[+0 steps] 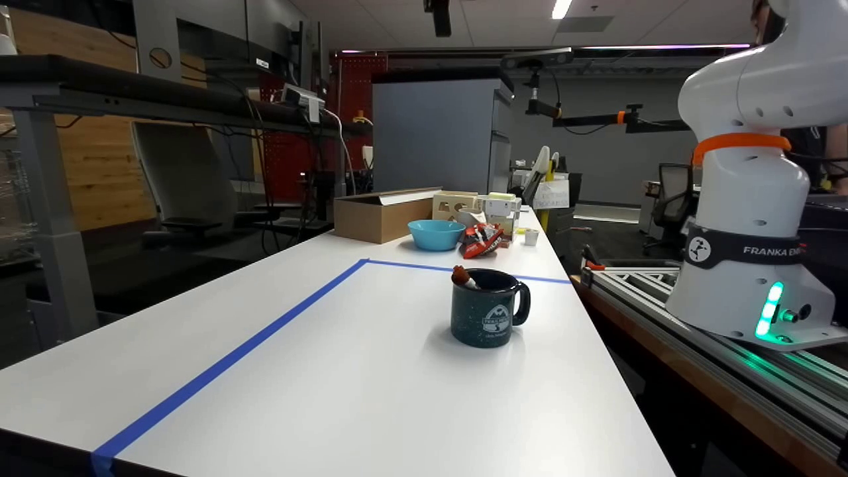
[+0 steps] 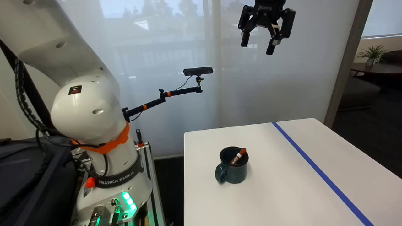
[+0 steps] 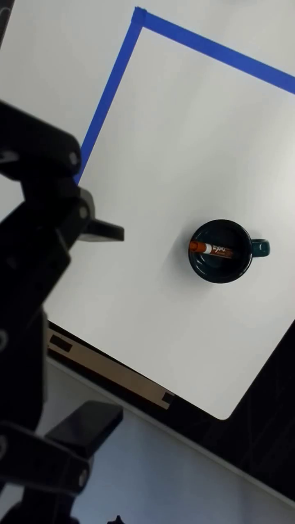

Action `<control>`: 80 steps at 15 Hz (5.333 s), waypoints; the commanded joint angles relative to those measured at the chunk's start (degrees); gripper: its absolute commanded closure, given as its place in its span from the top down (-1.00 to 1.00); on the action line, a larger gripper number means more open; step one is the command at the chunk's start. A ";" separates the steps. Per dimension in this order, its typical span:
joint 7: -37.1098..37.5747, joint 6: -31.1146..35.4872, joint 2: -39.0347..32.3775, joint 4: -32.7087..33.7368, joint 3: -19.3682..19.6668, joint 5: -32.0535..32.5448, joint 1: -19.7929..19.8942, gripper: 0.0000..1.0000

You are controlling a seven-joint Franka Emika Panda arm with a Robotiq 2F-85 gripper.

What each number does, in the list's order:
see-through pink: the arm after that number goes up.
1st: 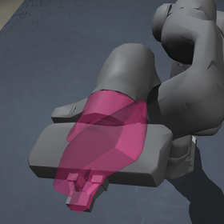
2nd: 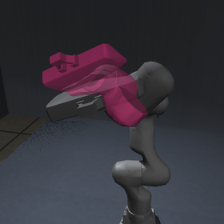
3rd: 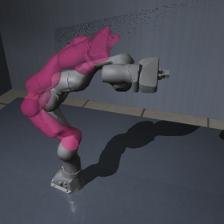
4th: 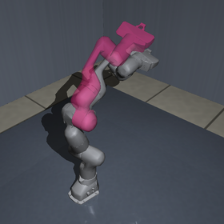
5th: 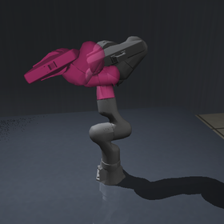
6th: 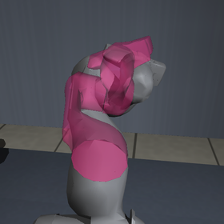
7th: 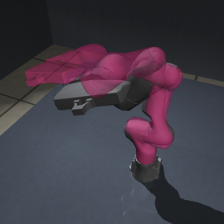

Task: Take the red marker out of the mug.

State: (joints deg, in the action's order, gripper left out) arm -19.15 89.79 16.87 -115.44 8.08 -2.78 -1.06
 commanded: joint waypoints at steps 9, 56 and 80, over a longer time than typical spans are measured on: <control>4.38 4.41 -0.59 -2.87 -2.35 -0.27 1.02 1.00; 14.85 17.53 -29.98 -10.29 -6.14 2.23 3.02 1.00; 14.99 16.07 -37.39 -6.78 -4.86 2.27 4.85 0.04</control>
State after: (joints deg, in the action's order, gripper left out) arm -3.94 107.70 -19.80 -123.64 3.29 -0.86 3.29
